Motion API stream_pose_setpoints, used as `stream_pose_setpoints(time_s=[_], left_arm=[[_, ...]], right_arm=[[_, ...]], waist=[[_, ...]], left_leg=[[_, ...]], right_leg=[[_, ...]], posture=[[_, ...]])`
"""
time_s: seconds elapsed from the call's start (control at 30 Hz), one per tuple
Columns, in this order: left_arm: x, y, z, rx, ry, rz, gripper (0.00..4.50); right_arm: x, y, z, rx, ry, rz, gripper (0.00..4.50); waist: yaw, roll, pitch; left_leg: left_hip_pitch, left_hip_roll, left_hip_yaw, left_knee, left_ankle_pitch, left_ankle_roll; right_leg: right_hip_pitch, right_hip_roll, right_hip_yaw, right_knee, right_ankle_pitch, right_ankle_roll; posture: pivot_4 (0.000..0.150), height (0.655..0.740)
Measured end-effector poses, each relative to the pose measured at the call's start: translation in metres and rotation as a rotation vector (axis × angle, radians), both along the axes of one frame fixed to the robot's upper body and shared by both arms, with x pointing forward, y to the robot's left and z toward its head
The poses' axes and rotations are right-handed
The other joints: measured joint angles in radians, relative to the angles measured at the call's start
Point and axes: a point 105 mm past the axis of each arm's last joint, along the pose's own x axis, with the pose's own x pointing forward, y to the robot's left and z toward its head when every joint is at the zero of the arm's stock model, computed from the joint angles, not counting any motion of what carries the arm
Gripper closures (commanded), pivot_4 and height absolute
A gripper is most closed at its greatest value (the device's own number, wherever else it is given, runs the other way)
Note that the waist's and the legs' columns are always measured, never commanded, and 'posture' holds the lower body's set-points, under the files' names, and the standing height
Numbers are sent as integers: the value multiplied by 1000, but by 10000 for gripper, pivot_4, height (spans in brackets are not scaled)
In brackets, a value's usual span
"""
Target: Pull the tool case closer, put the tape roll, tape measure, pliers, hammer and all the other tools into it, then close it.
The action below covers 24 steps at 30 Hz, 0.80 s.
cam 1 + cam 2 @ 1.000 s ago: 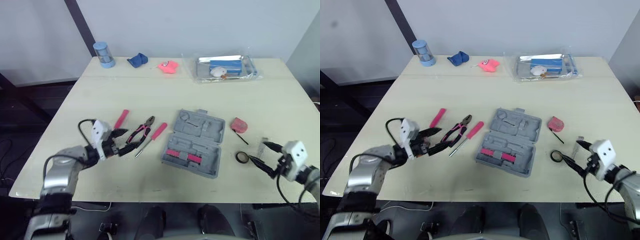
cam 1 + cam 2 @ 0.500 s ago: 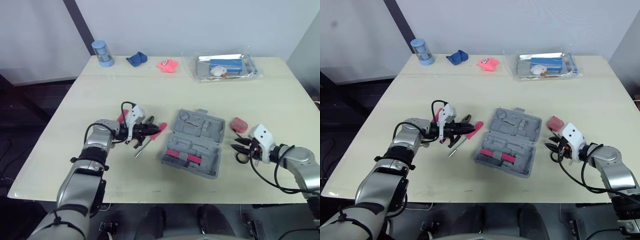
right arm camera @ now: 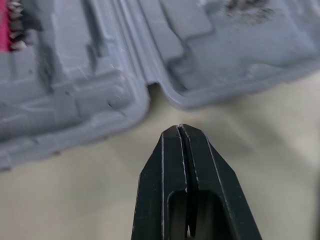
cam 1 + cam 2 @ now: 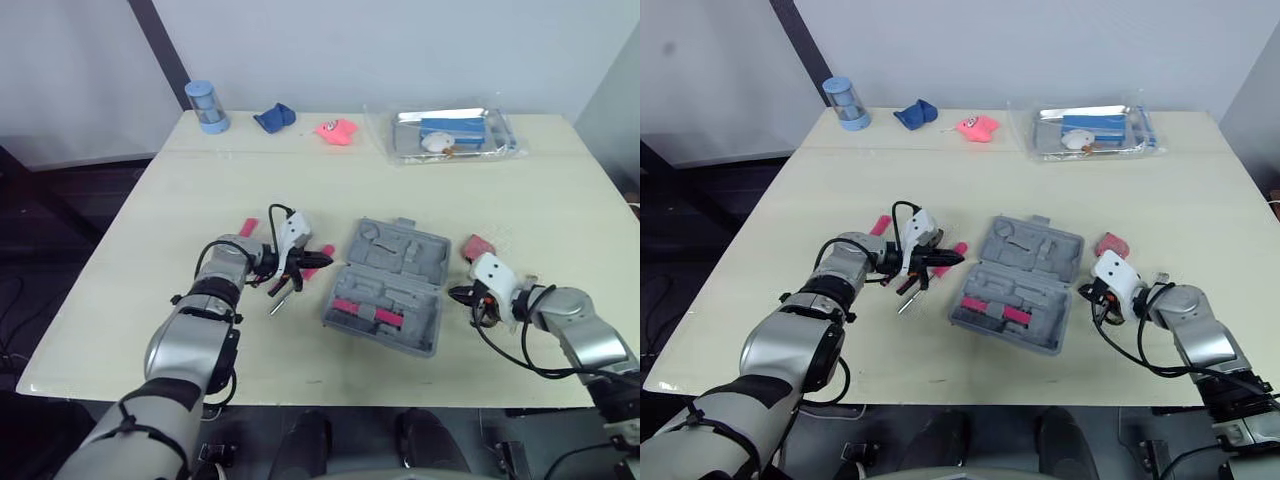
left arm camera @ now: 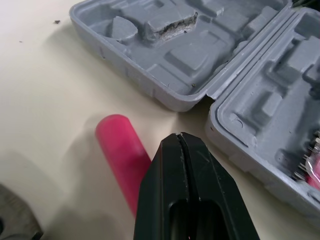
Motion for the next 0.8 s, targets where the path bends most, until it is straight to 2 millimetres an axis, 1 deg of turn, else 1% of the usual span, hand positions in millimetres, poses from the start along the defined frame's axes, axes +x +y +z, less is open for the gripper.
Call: stream_pose_setpoints(time_s=[0.27, 0.8], left_arm=[[-1, -8, -5, 28, 3, -24, 45000], [-3, -12, -14, 94, 21, -45, 45000]], right_arm=[[2, 4, 0, 3, -11, -2, 44863], [2, 12, -4, 4, -10, 5, 44863]], waist=[[0, 0, 0], [-1, 0, 0]], left_leg=[[0, 0, 0, 0, 0, -1], [0, 0, 0, 0, 0, -1]], right_leg=[[0, 0, 0, 0, 0, 0], [0, 0, 0, 0, 0, 0]], posture=[[1500, 7400], [1500, 7400]])
